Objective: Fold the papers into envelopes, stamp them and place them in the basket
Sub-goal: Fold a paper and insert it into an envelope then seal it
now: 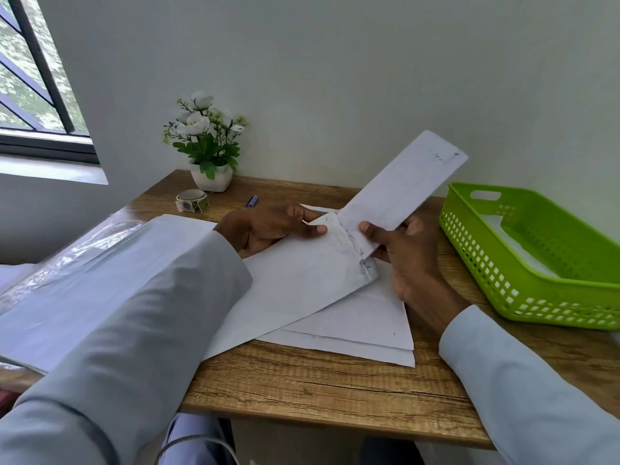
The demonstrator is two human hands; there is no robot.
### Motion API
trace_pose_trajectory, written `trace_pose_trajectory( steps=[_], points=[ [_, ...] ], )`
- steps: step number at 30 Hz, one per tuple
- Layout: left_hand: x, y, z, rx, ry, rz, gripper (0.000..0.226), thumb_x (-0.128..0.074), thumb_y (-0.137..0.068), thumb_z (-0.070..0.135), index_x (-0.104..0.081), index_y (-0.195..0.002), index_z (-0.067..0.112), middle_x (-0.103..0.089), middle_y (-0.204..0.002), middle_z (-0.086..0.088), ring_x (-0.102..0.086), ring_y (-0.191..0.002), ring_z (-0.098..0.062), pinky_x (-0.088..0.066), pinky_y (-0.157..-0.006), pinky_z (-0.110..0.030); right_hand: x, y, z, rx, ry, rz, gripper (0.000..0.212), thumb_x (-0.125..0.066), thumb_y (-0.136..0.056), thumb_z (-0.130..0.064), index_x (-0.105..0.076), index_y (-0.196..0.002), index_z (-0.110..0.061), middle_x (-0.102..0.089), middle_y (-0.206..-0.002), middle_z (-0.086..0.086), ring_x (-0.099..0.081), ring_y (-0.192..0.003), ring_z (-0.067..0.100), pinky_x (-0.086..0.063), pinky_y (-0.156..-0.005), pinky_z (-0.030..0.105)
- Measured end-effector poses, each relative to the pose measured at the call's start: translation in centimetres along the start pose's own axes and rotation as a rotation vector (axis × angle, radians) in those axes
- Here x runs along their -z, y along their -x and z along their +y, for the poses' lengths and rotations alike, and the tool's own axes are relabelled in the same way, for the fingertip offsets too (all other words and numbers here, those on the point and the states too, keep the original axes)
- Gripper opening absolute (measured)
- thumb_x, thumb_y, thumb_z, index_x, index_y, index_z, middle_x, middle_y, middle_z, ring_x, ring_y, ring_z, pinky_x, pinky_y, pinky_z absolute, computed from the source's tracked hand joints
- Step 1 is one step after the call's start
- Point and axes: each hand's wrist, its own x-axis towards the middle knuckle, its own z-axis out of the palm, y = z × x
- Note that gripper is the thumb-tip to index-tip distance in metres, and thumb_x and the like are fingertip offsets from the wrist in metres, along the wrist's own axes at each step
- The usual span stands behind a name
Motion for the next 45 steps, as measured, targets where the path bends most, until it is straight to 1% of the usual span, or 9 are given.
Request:
trace_pose_trajectory(
  steps=[3,10,16,21,24,31,36,41,45],
  points=[
    [0.0,0.2,0.0,-0.029,0.041,-0.023,0.021,-0.052,-0.096,0.009,-0.071,-0.105,0.008,-0.074,-0.101,-0.011,-0.073,-0.084,-0.022,-0.060,-0.070,-0.033,0.0,-0.1,-0.3,0.027,0.006,-0.016,0.035,-0.082,-0.072,0.000,-0.068,-0.100,-0.014,-0.076,-0.100,0.001,-0.074,-0.086,0.019,-0.062,-0.069,0.037],
    [0.6,0.1,-0.4,0.001,-0.044,-0.006,0.033,-0.065,-0.083,0.022,-0.071,-0.112,0.009,-0.067,-0.120,-0.017,-0.067,-0.105,-0.029,-0.055,-0.093,-0.042,1.9,-0.4,-1.3,-0.166,0.045,-0.325,0.054,-0.083,-0.061,-0.010,-0.066,-0.112,-0.016,-0.075,-0.111,0.006,-0.073,-0.096,0.027,-0.061,-0.075,0.043],
    [0.1,0.0,0.0,-0.003,0.018,0.026,0.021,-0.052,-0.097,0.013,-0.071,-0.106,0.010,-0.074,-0.105,-0.009,-0.072,-0.091,-0.022,-0.060,-0.076,-0.034,0.5,0.6,-0.6,-0.234,-0.100,-0.190,0.043,-0.079,-0.071,0.005,-0.067,-0.110,-0.008,-0.075,-0.107,0.009,-0.074,-0.090,0.027,-0.060,-0.061,0.034],
    [0.0,-0.4,0.6,-0.014,0.070,0.062,0.026,-0.046,-0.101,0.019,-0.068,-0.107,0.007,-0.075,-0.101,-0.010,-0.072,-0.089,-0.020,-0.060,-0.079,-0.035,0.0,1.3,-0.4,-0.191,-0.141,-0.102,0.036,-0.080,-0.070,0.005,-0.068,-0.098,-0.015,-0.075,-0.104,0.007,-0.074,-0.088,0.024,-0.062,-0.076,0.043],
    [-0.3,-0.8,1.1,-0.020,0.096,0.067,0.031,-0.044,-0.101,0.019,-0.073,-0.096,0.008,-0.076,-0.093,-0.007,-0.073,-0.083,-0.018,-0.060,-0.077,-0.032,0.3,1.3,-0.5,-0.123,-0.095,-0.077,0.038,-0.082,-0.070,0.003,-0.067,-0.096,-0.019,-0.075,-0.099,0.002,-0.072,-0.087,0.022,-0.062,-0.068,0.037],
    [-0.3,-1.9,1.2,-0.050,0.073,0.033,0.047,-0.046,-0.100,0.020,-0.076,-0.063,0.023,-0.070,-0.071,0.008,-0.065,-0.065,-0.003,-0.054,-0.065,-0.019,2.3,0.7,-1.7,-0.193,-0.053,-0.298,0.055,-0.082,-0.062,-0.006,-0.065,-0.115,-0.011,-0.075,-0.107,0.007,-0.073,-0.096,0.025,-0.062,-0.068,0.037],
    [-0.3,-2.0,0.7,-0.070,0.098,0.050,0.021,-0.057,-0.092,0.018,-0.077,-0.092,0.010,-0.075,-0.092,-0.007,-0.072,-0.082,-0.017,-0.059,-0.072,-0.028,3.0,0.3,-2.4,-0.140,-0.095,-0.278,0.050,-0.078,-0.065,-0.006,-0.063,-0.112,-0.014,-0.073,-0.113,0.009,-0.071,-0.100,0.027,-0.063,-0.071,0.040],
    [-0.7,-2.6,0.6,-0.096,0.133,0.118,0.020,-0.060,-0.088,0.018,-0.079,-0.086,0.013,-0.075,-0.093,-0.008,-0.072,-0.083,-0.021,-0.059,-0.074,-0.033,1.8,1.1,-1.6,0.064,-0.002,-0.041,0.047,-0.084,-0.070,-0.002,-0.065,-0.110,-0.019,-0.073,-0.109,-0.001,-0.071,-0.097,0.022,-0.062,-0.074,0.043],
    [-0.6,-2.6,0.8,-0.121,0.186,0.155,0.024,-0.057,-0.093,0.017,-0.079,-0.085,0.013,-0.075,-0.094,-0.008,-0.072,-0.084,-0.020,-0.059,-0.079,-0.034,2.2,1.3,-2.2,0.123,0.036,-0.140,0.041,-0.083,-0.069,0.002,-0.068,-0.103,-0.016,-0.076,-0.102,0.000,-0.074,-0.091,0.019,-0.061,-0.073,0.037]
  ],
)
